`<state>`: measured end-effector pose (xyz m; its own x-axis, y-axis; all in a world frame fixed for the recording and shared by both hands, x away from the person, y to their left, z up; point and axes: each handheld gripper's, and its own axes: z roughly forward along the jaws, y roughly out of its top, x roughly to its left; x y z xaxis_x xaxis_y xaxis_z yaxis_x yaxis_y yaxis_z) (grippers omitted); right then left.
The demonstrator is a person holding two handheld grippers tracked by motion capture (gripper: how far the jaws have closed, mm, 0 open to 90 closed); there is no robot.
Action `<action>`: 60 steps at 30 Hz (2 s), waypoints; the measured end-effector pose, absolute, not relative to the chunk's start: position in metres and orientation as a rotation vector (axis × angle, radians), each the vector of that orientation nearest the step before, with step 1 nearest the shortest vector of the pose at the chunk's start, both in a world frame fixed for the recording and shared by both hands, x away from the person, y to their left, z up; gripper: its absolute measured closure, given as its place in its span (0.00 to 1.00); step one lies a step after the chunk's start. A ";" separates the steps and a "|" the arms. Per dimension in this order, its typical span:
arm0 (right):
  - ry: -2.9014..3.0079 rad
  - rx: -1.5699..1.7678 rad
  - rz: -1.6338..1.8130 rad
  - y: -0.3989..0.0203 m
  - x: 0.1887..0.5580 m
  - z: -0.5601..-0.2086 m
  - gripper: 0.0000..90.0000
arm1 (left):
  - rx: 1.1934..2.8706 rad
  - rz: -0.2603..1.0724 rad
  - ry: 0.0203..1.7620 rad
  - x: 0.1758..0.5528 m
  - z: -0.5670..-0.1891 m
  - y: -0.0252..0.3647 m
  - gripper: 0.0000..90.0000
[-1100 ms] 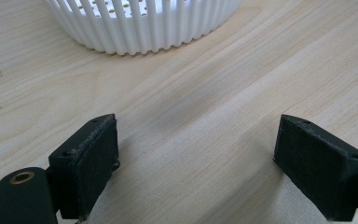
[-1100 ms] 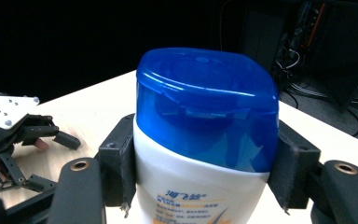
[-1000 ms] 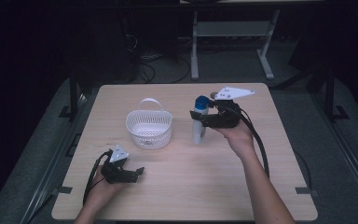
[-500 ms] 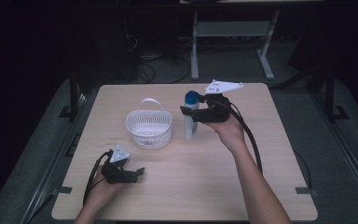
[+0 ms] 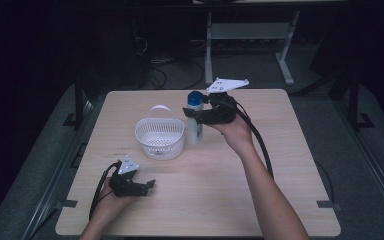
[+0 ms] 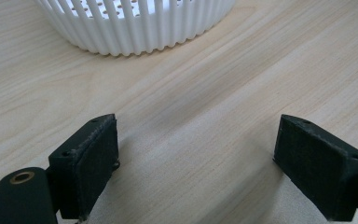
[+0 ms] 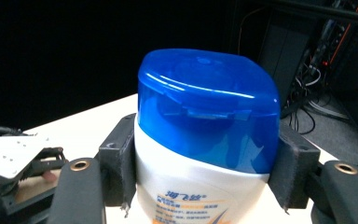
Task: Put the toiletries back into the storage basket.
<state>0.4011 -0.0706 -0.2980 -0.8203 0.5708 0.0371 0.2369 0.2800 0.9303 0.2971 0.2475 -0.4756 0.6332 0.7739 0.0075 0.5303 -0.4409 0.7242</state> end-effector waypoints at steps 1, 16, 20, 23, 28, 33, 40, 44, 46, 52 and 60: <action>2.250 0.735 1.558 -0.069 0.402 -0.297 0.40 | 2.148 0.444 1.014 0.297 -0.476 0.248 0.15; 2.264 0.691 1.566 -0.043 0.412 -0.287 0.40 | 2.151 0.443 1.009 0.297 -0.476 0.247 0.15; 2.253 0.682 1.581 -0.038 0.414 -0.286 0.40 | 2.148 0.440 1.011 0.297 -0.476 0.247 0.15; 2.260 0.685 1.578 -0.034 0.417 -0.287 0.40 | 2.150 0.441 1.010 0.297 -0.476 0.247 0.15; 2.256 0.677 1.573 -0.029 0.419 -0.289 0.40 | 2.150 0.440 1.010 0.297 -0.476 0.247 0.15; 2.261 0.667 1.578 -0.022 0.422 -0.290 0.40 | 2.150 0.438 1.010 0.297 -0.476 0.247 0.15; 2.271 0.665 1.577 -0.013 0.425 -0.295 0.39 | 2.150 0.438 1.010 0.297 -0.476 0.247 0.15; 2.277 0.660 1.575 -0.010 0.426 -0.298 0.39 | 2.150 0.438 1.010 0.297 -0.476 0.247 0.15; 2.280 0.657 1.573 -0.009 0.426 -0.299 0.40 | 2.150 0.437 1.010 0.297 -0.476 0.247 0.15; 2.291 0.658 1.567 -0.008 0.427 -0.306 0.39 | 2.150 0.442 1.010 0.297 -0.476 0.247 0.15; 2.300 0.659 1.558 -0.006 0.428 -0.316 0.39 | 2.150 0.441 1.010 0.297 -0.476 0.247 0.15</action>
<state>0.4283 -0.0064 -0.3164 -0.8550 0.5182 0.0196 0.2104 0.3121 0.9265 0.2970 0.2474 -0.4757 0.6364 0.7713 0.0069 0.5288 -0.4427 0.7242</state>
